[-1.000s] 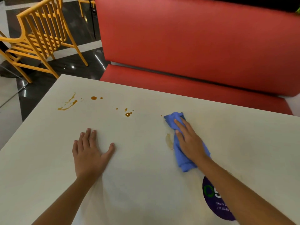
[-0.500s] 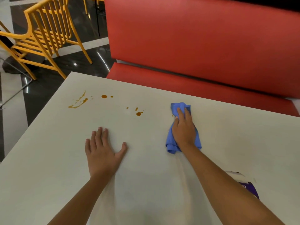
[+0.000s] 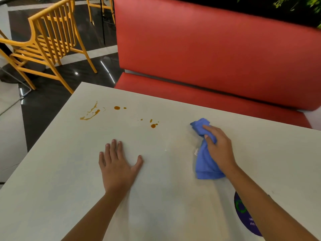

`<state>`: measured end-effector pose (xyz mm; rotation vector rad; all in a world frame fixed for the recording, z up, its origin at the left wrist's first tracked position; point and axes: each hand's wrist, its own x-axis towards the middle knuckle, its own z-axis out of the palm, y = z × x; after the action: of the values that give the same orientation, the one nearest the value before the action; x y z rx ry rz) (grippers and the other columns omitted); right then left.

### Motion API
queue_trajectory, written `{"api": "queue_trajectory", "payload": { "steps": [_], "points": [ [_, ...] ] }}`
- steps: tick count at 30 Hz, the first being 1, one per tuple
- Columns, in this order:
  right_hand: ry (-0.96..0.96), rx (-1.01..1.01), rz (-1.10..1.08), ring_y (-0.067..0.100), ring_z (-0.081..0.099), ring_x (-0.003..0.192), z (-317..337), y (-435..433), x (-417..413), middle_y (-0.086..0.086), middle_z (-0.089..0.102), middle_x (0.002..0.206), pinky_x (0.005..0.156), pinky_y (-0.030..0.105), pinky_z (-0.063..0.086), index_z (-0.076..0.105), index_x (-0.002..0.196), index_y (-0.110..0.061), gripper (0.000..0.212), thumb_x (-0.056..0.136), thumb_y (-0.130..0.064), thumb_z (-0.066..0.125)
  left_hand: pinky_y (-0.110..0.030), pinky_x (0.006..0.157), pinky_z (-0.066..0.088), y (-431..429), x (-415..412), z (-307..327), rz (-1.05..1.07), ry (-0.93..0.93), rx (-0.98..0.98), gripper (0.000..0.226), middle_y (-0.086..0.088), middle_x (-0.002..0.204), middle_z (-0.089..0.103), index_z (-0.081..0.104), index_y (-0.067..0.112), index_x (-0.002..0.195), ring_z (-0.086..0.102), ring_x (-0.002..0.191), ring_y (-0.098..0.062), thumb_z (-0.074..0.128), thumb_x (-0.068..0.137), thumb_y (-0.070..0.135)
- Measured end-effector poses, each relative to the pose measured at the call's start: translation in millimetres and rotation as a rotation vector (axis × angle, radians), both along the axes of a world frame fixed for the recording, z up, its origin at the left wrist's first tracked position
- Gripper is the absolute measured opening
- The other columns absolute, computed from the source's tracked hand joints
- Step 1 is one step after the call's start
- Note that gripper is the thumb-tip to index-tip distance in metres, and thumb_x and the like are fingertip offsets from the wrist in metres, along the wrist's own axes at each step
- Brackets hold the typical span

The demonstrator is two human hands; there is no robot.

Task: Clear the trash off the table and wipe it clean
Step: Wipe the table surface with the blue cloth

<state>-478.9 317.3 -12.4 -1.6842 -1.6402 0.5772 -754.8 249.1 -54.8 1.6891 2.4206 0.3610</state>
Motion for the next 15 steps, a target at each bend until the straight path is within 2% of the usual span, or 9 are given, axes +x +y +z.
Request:
{"api": "queue_trajectory", "payload": {
  "steps": [3, 5, 7, 8, 10, 11, 12, 13, 15],
  "points": [
    [0.153, -0.024, -0.126, 0.008, 0.05, 0.104, 27.5, 5.2, 3.6, -0.007, 0.056, 0.116, 0.081, 0.0, 0.035, 0.058, 0.117, -0.013, 0.03, 0.089, -0.004, 0.055, -0.037, 0.118, -0.004, -0.2, -0.1, -0.1, -0.004, 0.001, -0.004, 0.098, -0.003, 0.157, 0.012, 0.019, 0.013, 0.148, 0.003, 0.145, -0.02, 0.01, 0.071, 0.074],
    [0.292, -0.12, -0.213, 0.011, 0.053, 0.1, 37.8, 12.5, 2.5, -0.006, 0.058, 0.112, 0.082, 0.011, 0.041, 0.057, 0.111, -0.019, 0.024, 0.089, -0.009, 0.055, -0.037, 0.117, -0.004, -0.5, -0.8, -0.4, -0.004, 0.0, -0.008, 0.099, -0.003, 0.157, 0.011, 0.018, 0.014, 0.148, 0.001, 0.145, -0.019, 0.008, 0.071, 0.075],
    [0.547, -0.311, -0.305, 0.015, 0.058, 0.089, 43.1, 18.5, -2.4, 0.0, 0.061, 0.102, 0.077, 0.025, 0.048, 0.057, 0.104, -0.019, 0.016, 0.09, -0.014, 0.053, -0.037, 0.117, -0.004, -0.4, -0.8, -0.7, -0.001, -0.002, -0.005, 0.099, -0.003, 0.157, 0.011, 0.018, 0.014, 0.148, 0.001, 0.145, -0.019, 0.008, 0.071, 0.075],
    [0.701, -0.415, -0.291, 0.015, 0.06, 0.081, 45.9, 19.4, -5.6, 0.001, 0.063, 0.094, 0.071, 0.027, 0.05, 0.058, 0.1, -0.016, 0.012, 0.091, -0.015, 0.05, -0.037, 0.118, -0.004, -0.1, -0.4, -0.5, 0.001, -0.003, -0.003, 0.099, -0.003, 0.157, 0.011, 0.018, 0.013, 0.148, 0.002, 0.145, -0.019, 0.008, 0.071, 0.075],
    [1.006, -0.589, -0.191, 0.017, 0.062, 0.072, 48.3, 19.5, -10.5, 0.006, 0.063, 0.083, 0.067, 0.03, 0.051, 0.058, 0.098, -0.008, 0.019, 0.094, -0.017, 0.042, -0.037, 0.118, -0.004, 0.1, 0.1, -0.2, 0.0, -0.003, -0.004, 0.099, -0.003, 0.157, 0.01, 0.018, 0.014, 0.148, 0.001, 0.145, -0.019, 0.008, 0.071, 0.075],
    [1.079, -0.652, -0.171, 0.019, 0.063, 0.069, 48.4, 19.4, -11.2, 0.01, 0.064, 0.078, 0.067, 0.031, 0.052, 0.057, 0.099, -0.004, 0.024, 0.095, -0.017, 0.038, -0.037, 0.118, -0.004, 0.0, 0.2, -0.1, 0.0, -0.001, -0.007, 0.099, -0.003, 0.157, 0.009, 0.017, 0.014, 0.148, 0.001, 0.145, -0.019, 0.007, 0.071, 0.075],
    [1.079, -0.681, -0.157, 0.019, 0.064, 0.063, 49.1, 19.1, -12.3, 0.012, 0.065, 0.073, 0.064, 0.03, 0.052, 0.057, 0.097, -0.002, 0.025, 0.095, -0.015, 0.035, -0.037, 0.117, -0.005, 0.0, 0.3, 0.2, -0.001, 0.001, -0.011, 0.099, -0.002, 0.157, 0.008, 0.015, 0.014, 0.148, 0.0, 0.145, -0.019, 0.006, 0.071, 0.075],
    [0.996, -0.676, -0.172, 0.017, 0.064, 0.059, 48.5, 19.9, -12.0, 0.013, 0.065, 0.073, 0.059, 0.026, 0.051, 0.056, 0.095, -0.002, 0.022, 0.094, -0.01, 0.035, -0.036, 0.117, -0.005, -0.1, 0.1, 0.2, -0.001, 0.004, -0.013, 0.099, -0.002, 0.157, 0.008, 0.015, 0.014, 0.148, -0.001, 0.145, -0.019, 0.005, 0.07, 0.075],
    [0.626, -0.577, -0.276, 0.013, 0.059, 0.067, 40.1, 24.0, -3.2, 0.014, 0.065, 0.095, 0.06, 0.022, 0.047, 0.056, 0.108, -0.008, 0.024, 0.091, -0.003, 0.041, -0.037, 0.117, -0.005, 0.4, -0.1, 0.1, 0.001, 0.012, -0.015, 0.099, -0.002, 0.157, 0.007, 0.014, 0.015, 0.149, -0.001, 0.145, -0.019, 0.004, 0.07, 0.075]
  ]
}}
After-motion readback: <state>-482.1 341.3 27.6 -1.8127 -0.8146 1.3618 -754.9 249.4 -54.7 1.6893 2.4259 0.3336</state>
